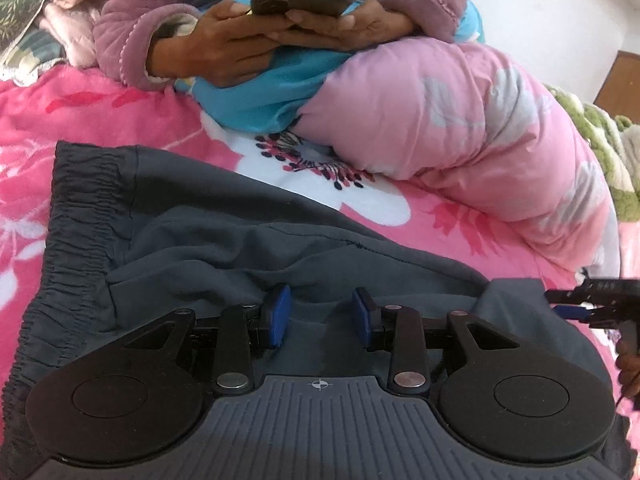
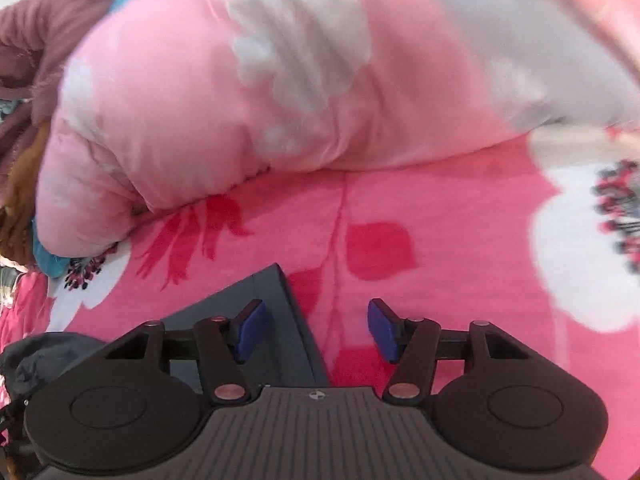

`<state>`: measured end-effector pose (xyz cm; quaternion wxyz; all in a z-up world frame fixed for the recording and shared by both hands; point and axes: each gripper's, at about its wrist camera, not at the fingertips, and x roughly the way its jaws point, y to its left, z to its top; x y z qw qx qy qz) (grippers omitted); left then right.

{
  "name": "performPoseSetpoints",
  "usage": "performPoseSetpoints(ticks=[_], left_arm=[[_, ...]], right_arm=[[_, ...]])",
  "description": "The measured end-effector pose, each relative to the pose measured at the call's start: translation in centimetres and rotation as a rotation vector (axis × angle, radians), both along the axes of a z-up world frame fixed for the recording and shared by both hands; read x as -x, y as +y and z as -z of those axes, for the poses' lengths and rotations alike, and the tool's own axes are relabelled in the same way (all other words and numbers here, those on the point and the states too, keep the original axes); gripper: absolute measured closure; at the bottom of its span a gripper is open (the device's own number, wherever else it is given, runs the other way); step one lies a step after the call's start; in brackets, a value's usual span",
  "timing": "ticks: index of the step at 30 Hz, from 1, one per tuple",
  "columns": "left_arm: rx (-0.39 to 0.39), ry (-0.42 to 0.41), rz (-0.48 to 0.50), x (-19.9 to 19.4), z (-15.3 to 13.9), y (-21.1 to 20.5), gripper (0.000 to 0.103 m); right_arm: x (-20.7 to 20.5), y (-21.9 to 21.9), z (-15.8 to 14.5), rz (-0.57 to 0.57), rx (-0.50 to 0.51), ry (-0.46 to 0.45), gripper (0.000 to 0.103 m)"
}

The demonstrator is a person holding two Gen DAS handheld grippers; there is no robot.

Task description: Fold clothes

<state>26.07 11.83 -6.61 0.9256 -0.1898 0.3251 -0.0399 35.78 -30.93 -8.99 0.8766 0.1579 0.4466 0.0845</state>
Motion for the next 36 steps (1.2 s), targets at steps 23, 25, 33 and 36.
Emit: performPoseSetpoints(ticks=[23,25,33,36], left_arm=[[0.008,0.001,-0.045,-0.2,0.2,-0.2,0.069],[0.016,0.007,-0.052,-0.3,0.2,-0.1,0.069],[0.063,0.024,-0.07,-0.6,0.2,0.2,0.069],[0.066,0.024,-0.072,-0.5,0.2,0.2,0.069]], right_arm=[[5.1,2.9,-5.1,-0.088,0.08,-0.149,0.043],[2.0,3.1,-2.8,-0.053,0.094,-0.089,0.043],[-0.4,2.3,0.6,0.014,0.024,0.014,0.102],[1.1,2.3,0.2,-0.016,0.013,0.02,0.102]])
